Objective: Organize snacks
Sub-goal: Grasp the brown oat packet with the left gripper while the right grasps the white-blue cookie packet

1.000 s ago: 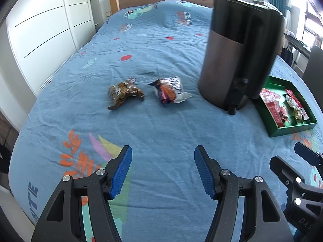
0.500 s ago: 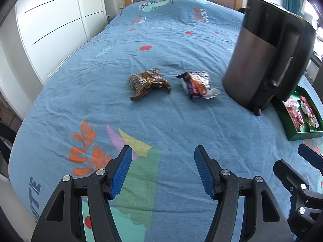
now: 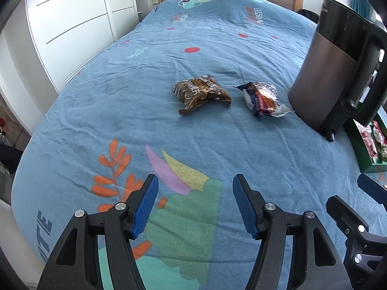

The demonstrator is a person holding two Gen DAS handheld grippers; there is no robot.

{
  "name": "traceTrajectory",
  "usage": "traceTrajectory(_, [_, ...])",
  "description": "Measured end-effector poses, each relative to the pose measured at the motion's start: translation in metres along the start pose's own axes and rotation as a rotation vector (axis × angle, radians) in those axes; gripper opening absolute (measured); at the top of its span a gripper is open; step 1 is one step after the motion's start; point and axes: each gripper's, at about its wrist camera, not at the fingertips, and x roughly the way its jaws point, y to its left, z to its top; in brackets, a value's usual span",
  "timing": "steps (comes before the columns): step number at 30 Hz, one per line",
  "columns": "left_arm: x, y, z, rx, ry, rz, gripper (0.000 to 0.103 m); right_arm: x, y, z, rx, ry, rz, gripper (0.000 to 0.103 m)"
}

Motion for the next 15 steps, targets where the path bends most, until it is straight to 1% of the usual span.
traceTrajectory(9, [0.015,0.022,0.004,-0.035,0.014,0.019,0.058,0.021,0.018,0.014,-0.048,0.007,0.02,0.103])
traceTrajectory(15, [0.024,0.039,0.012,-0.071,0.021,0.024,0.058,0.039,0.026,0.034,-0.07,0.001,0.033,0.103])
